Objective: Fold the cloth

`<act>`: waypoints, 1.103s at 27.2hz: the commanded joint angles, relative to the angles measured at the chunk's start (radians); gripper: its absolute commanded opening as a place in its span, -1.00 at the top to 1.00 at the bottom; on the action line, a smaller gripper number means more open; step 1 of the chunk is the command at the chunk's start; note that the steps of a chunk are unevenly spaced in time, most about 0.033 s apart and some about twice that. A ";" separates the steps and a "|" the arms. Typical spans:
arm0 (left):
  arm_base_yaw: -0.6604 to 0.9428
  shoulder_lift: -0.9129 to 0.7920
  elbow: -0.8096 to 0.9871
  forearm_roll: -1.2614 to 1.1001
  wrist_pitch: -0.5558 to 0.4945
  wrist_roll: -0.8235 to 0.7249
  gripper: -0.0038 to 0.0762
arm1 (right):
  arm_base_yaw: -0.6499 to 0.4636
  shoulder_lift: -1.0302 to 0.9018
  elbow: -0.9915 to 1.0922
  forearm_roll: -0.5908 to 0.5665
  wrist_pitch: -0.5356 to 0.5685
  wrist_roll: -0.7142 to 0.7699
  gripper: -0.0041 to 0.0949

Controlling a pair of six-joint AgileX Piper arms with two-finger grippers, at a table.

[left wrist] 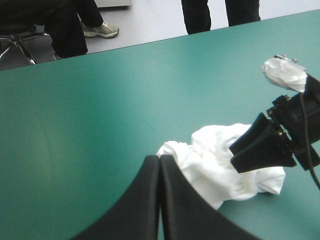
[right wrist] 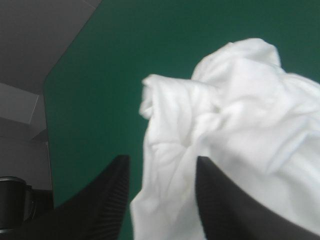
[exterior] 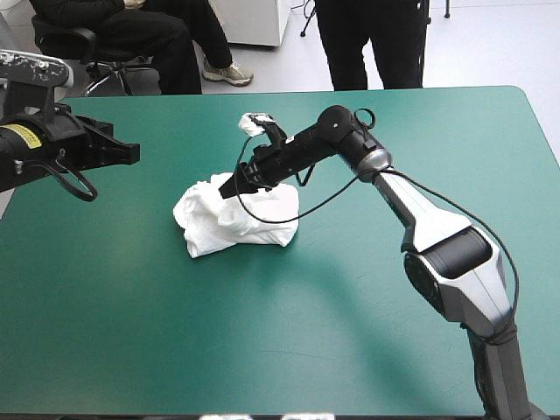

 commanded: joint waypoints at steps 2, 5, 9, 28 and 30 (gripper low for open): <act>0.001 -0.020 -0.020 -0.002 -0.054 -0.007 0.95 | 0.031 -0.019 -0.118 0.089 0.008 -0.022 -0.57; 0.001 -0.020 -0.020 -0.002 -0.054 -0.007 0.95 | 0.033 -0.015 -0.127 0.085 0.012 -0.022 -0.52; 0.001 -0.020 -0.020 -0.002 -0.052 -0.007 0.95 | 0.006 -0.017 -0.129 0.069 0.080 -0.020 -0.43; -0.026 -0.099 -0.020 -0.004 -0.057 -0.009 0.95 | -0.222 -0.451 0.379 -0.362 0.056 0.119 -0.35; -0.026 -0.099 -0.020 -0.004 -0.083 -0.010 0.95 | -0.222 -0.433 0.442 -0.330 -0.044 0.093 -0.35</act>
